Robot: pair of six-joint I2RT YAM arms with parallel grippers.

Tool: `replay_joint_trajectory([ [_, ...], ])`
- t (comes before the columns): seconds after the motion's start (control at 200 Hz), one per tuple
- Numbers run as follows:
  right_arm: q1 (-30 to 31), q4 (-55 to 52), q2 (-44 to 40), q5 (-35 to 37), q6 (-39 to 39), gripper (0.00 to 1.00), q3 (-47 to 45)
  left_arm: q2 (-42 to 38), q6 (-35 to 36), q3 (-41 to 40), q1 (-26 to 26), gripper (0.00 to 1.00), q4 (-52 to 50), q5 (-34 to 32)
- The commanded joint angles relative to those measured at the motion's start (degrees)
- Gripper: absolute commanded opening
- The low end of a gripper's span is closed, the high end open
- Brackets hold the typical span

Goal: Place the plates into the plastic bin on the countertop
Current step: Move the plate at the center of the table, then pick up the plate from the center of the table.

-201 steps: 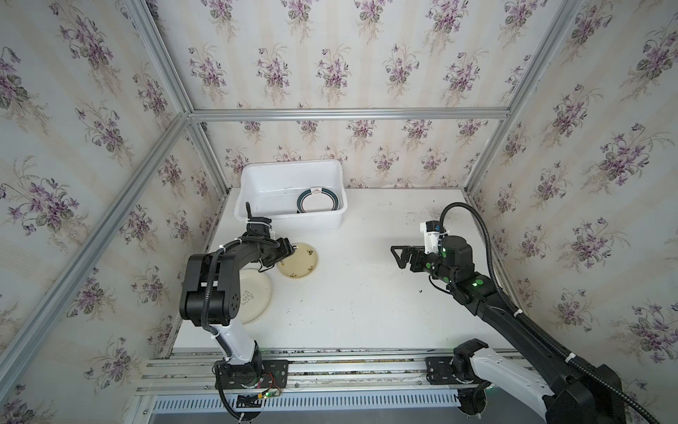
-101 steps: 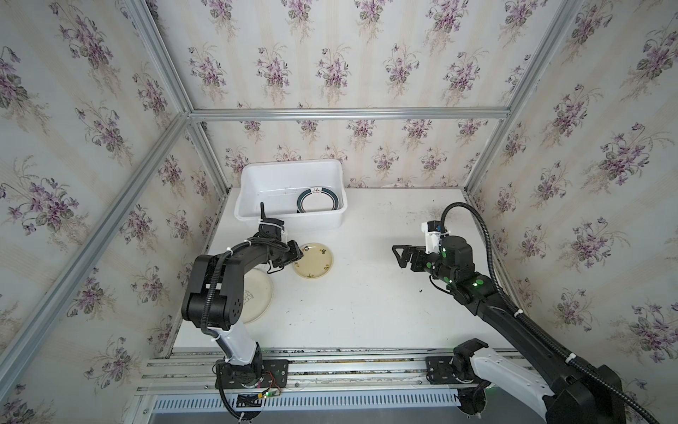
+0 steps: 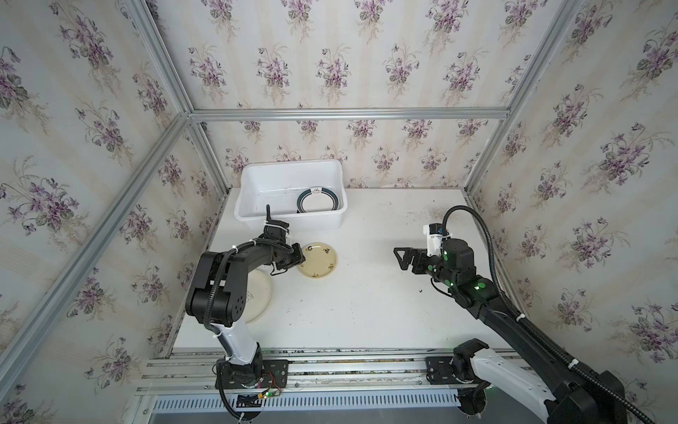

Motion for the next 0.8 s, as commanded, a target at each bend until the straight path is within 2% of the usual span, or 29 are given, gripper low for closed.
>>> replay_joint_trajectory([
  [0.0, -0.04, 1.28, -0.08, 0.56, 0.24, 0.99, -0.12, 1.16, 0.64, 0.84, -0.29, 0.28, 0.33, 0.98],
  [0.41, -0.08, -0.04, 0.1, 1.93, 0.39, 0.99, 0.31, 1.99, 0.36, 1.18, -1.32, 0.02, 0.13, 1.85],
  [0.66, -0.08, 0.76, -0.17, 1.05, 0.33, 0.99, 0.27, -3.05, 0.37, 0.15, -2.27, 0.0, 0.14, 4.13],
  [0.795, -0.12, 4.98, 0.0, -5.24, -0.33, 0.99, 0.12, -6.58, 0.27, 0.02, -3.83, 0.0, 0.13, 5.36],
])
